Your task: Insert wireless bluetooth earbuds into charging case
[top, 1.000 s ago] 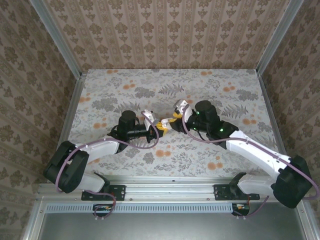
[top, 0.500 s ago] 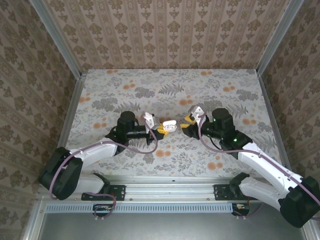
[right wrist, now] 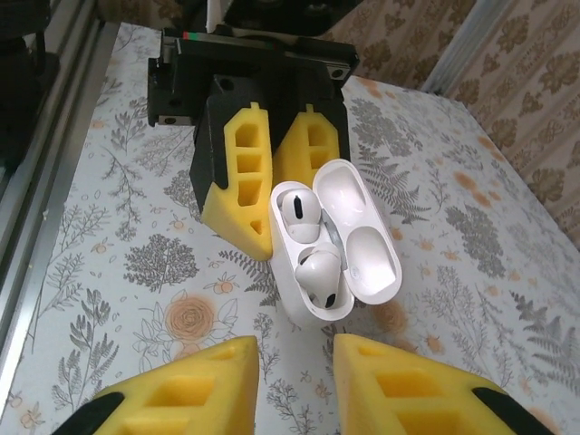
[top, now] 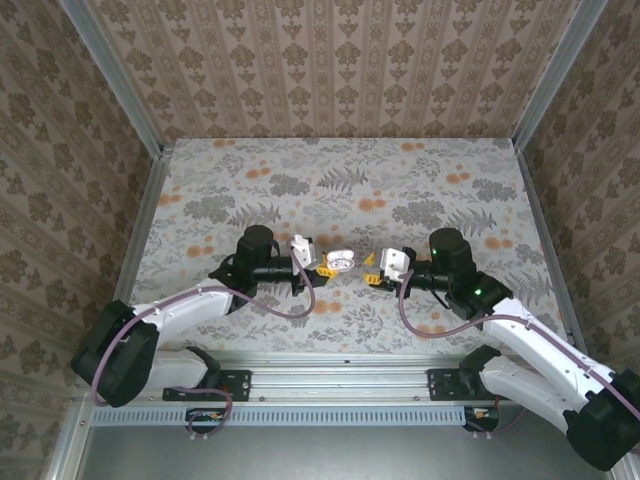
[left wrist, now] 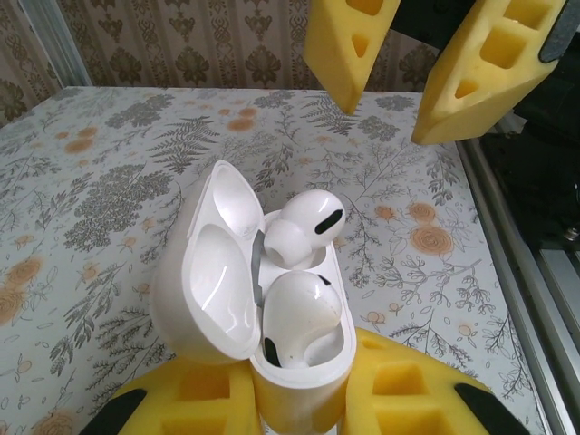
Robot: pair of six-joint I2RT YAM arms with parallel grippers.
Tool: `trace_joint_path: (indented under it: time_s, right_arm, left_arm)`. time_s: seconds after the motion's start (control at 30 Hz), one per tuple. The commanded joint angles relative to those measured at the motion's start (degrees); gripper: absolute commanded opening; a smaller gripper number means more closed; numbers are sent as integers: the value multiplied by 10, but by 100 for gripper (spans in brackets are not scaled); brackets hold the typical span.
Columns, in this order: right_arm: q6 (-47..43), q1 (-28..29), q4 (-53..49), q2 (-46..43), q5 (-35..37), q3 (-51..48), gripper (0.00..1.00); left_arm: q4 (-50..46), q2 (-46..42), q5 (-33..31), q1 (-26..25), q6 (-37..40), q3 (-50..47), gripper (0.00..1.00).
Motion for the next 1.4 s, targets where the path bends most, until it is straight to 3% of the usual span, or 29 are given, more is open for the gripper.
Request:
trace_joint_path:
  time_s: [0.0, 1.03, 1.37]
  right_arm:
    - [-51, 8, -8, 11, -18, 11, 27]
    - [-54, 32, 56, 105, -38, 36, 13]
    - [-42, 33, 69, 121, -13, 31, 11]
  left_arm:
    - [-12, -13, 0, -6, 22, 13, 15]
    - [-28, -18, -5, -12, 26, 17, 15]
    - [-37, -23, -8, -15, 34, 18, 15]
